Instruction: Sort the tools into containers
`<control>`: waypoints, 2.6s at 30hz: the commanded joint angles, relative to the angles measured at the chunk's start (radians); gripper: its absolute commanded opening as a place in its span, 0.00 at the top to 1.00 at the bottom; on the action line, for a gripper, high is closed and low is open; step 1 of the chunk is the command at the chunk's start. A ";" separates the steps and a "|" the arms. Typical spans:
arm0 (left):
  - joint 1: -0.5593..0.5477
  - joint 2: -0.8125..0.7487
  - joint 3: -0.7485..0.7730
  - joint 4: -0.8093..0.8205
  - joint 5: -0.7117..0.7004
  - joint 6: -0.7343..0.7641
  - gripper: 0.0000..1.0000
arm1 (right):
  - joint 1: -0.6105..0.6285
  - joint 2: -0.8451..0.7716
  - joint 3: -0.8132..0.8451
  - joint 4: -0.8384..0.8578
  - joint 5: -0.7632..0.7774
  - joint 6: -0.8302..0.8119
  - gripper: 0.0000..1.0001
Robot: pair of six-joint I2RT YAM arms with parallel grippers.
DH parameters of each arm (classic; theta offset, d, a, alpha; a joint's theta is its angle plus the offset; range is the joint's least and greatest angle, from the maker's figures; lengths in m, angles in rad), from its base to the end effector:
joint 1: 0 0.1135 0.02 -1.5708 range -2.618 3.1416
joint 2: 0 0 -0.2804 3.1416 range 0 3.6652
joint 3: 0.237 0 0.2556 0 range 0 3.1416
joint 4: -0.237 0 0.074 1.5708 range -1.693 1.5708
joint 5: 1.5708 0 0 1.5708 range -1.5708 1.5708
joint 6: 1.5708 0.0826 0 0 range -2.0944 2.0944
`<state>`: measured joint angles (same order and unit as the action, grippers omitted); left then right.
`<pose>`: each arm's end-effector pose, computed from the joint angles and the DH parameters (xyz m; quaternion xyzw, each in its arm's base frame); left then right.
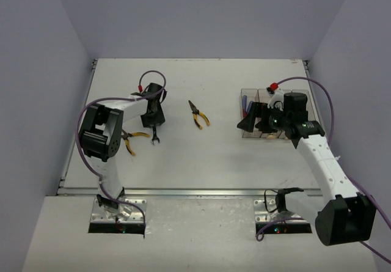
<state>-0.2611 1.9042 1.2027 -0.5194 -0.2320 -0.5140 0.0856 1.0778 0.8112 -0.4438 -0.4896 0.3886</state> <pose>0.3848 -0.0832 0.1189 -0.1433 0.9678 0.0402 0.2031 0.2499 0.0604 0.2571 0.0332 0.8869 0.3092 0.3416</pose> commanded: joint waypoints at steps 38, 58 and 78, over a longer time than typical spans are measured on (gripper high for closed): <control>-0.223 -0.360 -0.226 0.148 0.191 -0.191 1.00 | 0.499 0.446 -0.122 0.822 0.004 0.353 0.07; -0.383 -0.530 -0.250 0.213 0.175 -0.379 1.00 | 0.623 0.646 -0.026 1.058 0.068 0.458 1.00; -0.362 -0.981 -0.215 -0.229 -0.362 -0.098 0.00 | -0.036 0.360 0.289 -0.155 0.745 -0.266 1.00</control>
<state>-0.6285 0.9696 1.0489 -0.7168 -0.5587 -0.7004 0.1482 1.3739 1.0074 -0.3999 0.1005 0.3011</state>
